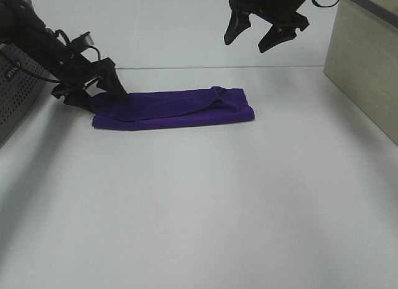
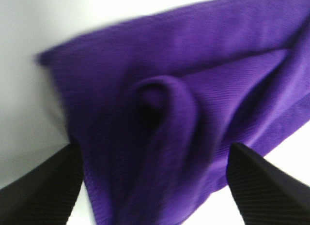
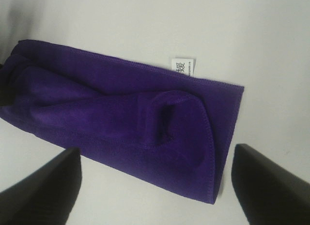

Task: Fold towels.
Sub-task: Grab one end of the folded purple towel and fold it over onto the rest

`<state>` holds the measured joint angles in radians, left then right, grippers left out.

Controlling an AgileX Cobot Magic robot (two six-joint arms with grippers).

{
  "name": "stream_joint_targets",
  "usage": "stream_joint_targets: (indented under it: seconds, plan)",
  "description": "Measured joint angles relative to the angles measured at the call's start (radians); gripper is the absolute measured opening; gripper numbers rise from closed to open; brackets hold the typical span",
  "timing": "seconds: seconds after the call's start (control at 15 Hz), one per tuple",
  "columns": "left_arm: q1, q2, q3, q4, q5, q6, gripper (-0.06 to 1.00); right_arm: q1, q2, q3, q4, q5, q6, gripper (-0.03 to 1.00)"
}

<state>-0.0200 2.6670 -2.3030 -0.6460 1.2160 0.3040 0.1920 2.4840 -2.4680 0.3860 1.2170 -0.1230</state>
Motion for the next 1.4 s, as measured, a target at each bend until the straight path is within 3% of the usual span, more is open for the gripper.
stream_joint_targets:
  seconds: [0.27, 0.33, 0.47, 0.53, 0.67, 0.87, 1.0, 1.2, 1.4]
  plan:
    - [-0.089, 0.026, -0.009, -0.038, 0.000, 0.000, 0.69, 0.000, 0.000, 0.000, 0.000, 0.000, 0.000, 0.82]
    - [-0.092, 0.029, -0.009, -0.037, 0.000, 0.000, 0.56, 0.000, 0.000, 0.000, 0.000, 0.000, 0.000, 0.82]
    - [-0.094, 0.032, -0.009, 0.007, -0.001, 0.000, 0.15, 0.000, 0.000, 0.000, 0.000, 0.000, 0.000, 0.82]
    - [-0.094, 0.033, -0.009, 0.022, -0.001, 0.001, 0.05, 0.000, 0.000, 0.000, -0.001, 0.000, 0.000, 0.82]
    - [-0.099, 0.021, -0.015, 0.068, 0.000, 0.003, 0.03, 0.000, -0.002, 0.000, -0.001, 0.000, 0.004, 0.82]
    - [-0.094, -0.043, -0.010, 0.209, 0.001, 0.016, 0.03, 0.000, -0.006, 0.000, -0.001, 0.000, 0.009, 0.82]
    - [-0.099, -0.104, -0.010, 0.218, 0.000, 0.042, 0.03, 0.000, -0.012, 0.000, -0.001, 0.001, 0.009, 0.82]
    - [-0.188, -0.128, -0.024, 0.179, -0.003, 0.064, 0.03, 0.000, -0.066, 0.000, -0.002, 0.001, 0.011, 0.82]
    - [-0.274, -0.120, -0.024, 0.139, -0.101, 0.068, 0.03, 0.000, -0.129, 0.000, -0.002, 0.002, 0.011, 0.82]
